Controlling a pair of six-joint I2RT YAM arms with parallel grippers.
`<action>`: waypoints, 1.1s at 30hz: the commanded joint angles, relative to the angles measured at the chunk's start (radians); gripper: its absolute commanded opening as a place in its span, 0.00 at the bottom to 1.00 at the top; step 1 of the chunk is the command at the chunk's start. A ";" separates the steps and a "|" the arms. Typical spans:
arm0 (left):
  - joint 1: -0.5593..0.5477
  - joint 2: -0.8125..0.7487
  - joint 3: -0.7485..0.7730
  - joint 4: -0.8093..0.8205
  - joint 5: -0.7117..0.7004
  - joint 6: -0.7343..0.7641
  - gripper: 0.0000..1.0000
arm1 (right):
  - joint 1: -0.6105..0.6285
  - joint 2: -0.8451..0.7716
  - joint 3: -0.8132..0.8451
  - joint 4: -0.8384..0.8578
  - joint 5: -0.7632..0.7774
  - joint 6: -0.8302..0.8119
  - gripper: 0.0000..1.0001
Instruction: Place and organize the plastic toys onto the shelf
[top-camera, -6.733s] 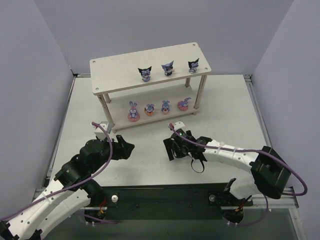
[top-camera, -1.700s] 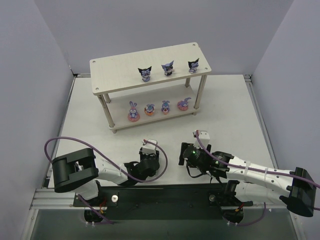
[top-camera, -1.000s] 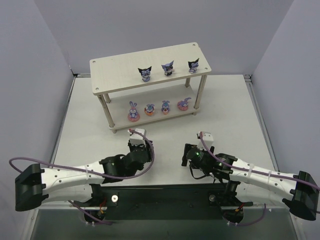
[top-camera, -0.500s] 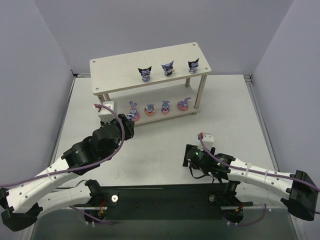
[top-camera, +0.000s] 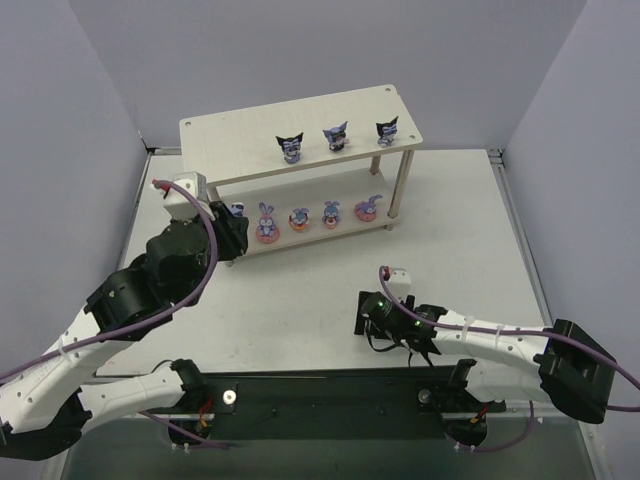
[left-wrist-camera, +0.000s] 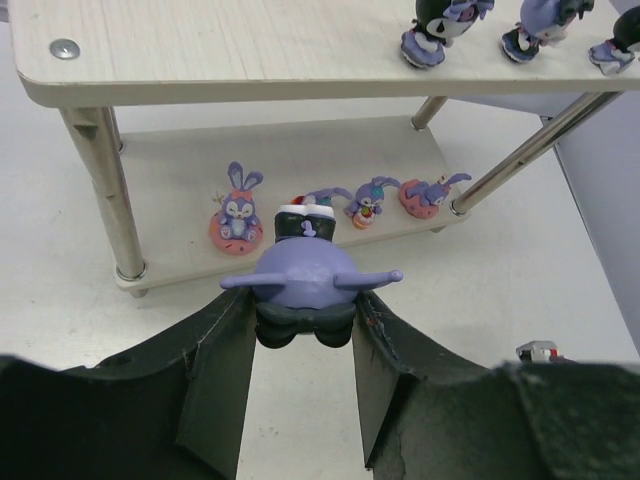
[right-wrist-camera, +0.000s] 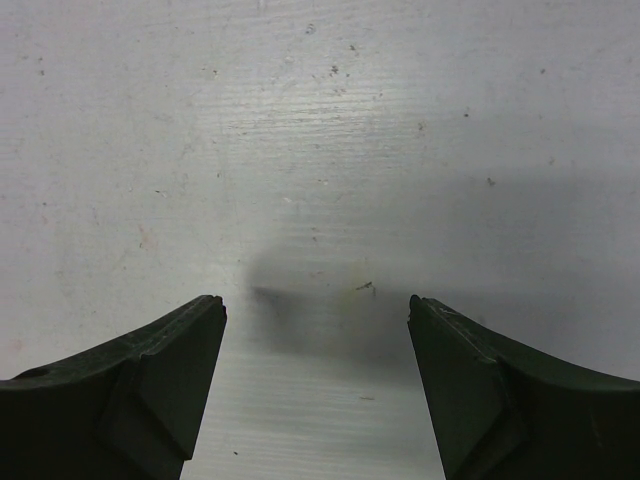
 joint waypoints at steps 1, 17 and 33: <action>0.028 0.035 0.108 -0.037 -0.025 0.043 0.01 | -0.008 0.024 -0.007 0.083 -0.023 -0.032 0.76; 0.314 0.275 0.461 -0.140 0.085 0.118 0.01 | -0.008 -0.036 -0.047 0.116 -0.049 -0.046 0.76; 0.392 0.538 0.693 -0.295 0.181 0.118 0.01 | -0.008 -0.039 -0.035 0.104 -0.052 -0.046 0.76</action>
